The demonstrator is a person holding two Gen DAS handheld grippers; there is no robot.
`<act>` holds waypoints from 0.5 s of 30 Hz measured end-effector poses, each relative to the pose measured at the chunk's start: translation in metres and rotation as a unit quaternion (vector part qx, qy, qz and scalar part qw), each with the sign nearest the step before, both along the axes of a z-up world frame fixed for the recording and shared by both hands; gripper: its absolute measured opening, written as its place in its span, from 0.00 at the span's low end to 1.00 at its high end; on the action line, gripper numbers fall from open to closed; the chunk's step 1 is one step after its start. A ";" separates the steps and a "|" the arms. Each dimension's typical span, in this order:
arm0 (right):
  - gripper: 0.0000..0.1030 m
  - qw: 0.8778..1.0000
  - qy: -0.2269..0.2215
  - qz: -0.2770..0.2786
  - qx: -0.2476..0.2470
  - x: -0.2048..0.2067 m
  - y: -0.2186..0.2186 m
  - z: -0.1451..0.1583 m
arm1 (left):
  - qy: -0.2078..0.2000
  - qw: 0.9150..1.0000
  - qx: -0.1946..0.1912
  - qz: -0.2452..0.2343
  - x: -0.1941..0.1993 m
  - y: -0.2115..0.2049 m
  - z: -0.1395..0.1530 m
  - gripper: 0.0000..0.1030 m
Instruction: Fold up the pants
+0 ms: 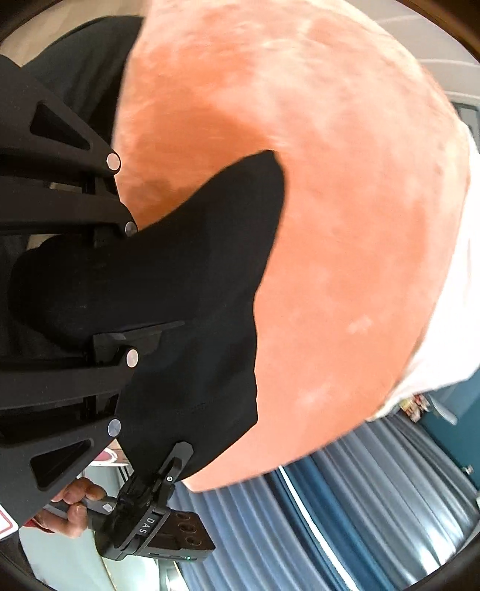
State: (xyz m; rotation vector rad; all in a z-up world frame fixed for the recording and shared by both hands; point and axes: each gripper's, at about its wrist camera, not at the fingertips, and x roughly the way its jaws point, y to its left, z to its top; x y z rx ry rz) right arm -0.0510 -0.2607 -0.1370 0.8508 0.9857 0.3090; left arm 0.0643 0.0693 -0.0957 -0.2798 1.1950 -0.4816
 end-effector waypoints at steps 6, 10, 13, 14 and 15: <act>0.32 0.994 -0.106 -0.002 -0.025 0.034 -0.008 0.076 | -0.104 0.994 -0.031 -0.001 0.044 0.002 0.073 0.18; 0.32 0.982 -0.182 -0.006 -0.042 0.086 -0.017 0.114 | -0.194 0.981 -0.017 -0.003 0.095 -0.010 0.121 0.18; 0.32 0.968 -0.246 -0.016 -0.050 0.149 -0.022 0.134 | -0.259 0.966 0.013 0.003 0.148 -0.022 0.142 0.18; 0.32 0.965 -0.257 -0.020 -0.047 0.168 -0.022 0.136 | -0.274 0.962 0.018 0.007 0.168 -0.026 0.144 0.18; 0.32 0.961 -0.272 -0.024 -0.042 0.194 -0.023 0.138 | -0.282 0.959 0.020 0.011 0.181 -0.026 0.144 0.18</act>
